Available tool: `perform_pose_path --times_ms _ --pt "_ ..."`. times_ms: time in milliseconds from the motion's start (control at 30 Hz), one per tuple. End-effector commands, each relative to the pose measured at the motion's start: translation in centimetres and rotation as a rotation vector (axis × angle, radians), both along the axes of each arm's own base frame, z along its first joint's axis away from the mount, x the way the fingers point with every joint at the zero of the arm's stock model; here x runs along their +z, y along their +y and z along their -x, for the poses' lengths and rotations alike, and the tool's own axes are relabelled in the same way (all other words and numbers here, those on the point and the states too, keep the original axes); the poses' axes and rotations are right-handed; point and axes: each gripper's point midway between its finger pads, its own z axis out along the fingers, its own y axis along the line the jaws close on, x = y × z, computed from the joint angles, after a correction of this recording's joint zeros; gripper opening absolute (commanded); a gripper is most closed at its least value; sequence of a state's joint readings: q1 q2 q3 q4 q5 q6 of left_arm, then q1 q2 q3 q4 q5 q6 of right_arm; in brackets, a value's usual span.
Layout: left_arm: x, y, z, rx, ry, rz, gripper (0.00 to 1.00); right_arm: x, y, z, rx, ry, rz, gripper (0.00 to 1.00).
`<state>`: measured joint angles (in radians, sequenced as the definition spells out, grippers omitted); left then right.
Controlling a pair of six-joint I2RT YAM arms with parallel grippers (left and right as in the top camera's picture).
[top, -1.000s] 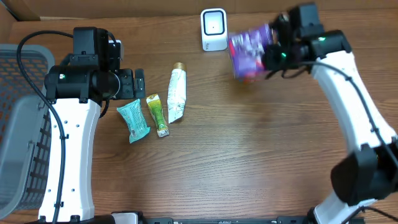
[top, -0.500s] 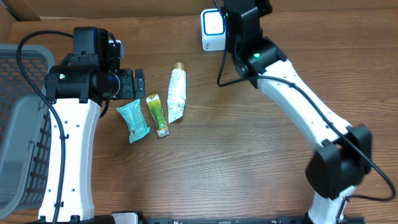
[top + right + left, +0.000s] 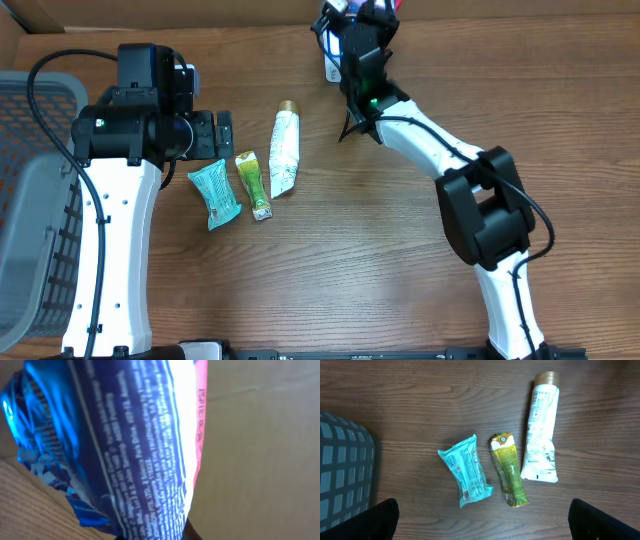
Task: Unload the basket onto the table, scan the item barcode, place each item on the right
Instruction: 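Raise purple bag with right gripper up to the white scanner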
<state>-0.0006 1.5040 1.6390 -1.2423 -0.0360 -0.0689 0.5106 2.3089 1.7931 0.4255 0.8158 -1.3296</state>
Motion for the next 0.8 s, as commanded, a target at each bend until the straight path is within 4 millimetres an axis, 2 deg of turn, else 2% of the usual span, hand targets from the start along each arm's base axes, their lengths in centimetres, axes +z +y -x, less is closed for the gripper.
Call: perform_pose_path --times_ms 0,267,467,633,700,767 --pt "0.2 -0.2 -0.2 -0.007 -0.006 0.009 0.99 0.9 -0.3 -0.1 -0.009 -0.006 0.049 0.04" --pt "0.2 -0.2 -0.2 -0.007 -0.006 0.009 1.00 0.6 -0.1 0.0 -0.009 -0.012 0.018 0.04" --pt "0.2 -0.2 -0.2 -0.007 -0.006 0.009 1.00 -1.0 -0.1 -0.2 -0.016 0.007 0.026 0.04" --pt "0.2 -0.2 -0.2 -0.007 -0.006 0.009 1.00 -3.5 0.4 -0.7 -0.005 0.026 0.035 0.04" --pt "0.2 -0.2 -0.2 -0.007 -0.006 0.009 1.00 -4.0 0.5 -0.8 0.000 0.024 0.033 0.04" --pt "0.2 -0.2 -0.2 -0.007 -0.006 0.009 1.00 -3.6 0.5 -0.9 0.001 -0.004 0.018 0.04"
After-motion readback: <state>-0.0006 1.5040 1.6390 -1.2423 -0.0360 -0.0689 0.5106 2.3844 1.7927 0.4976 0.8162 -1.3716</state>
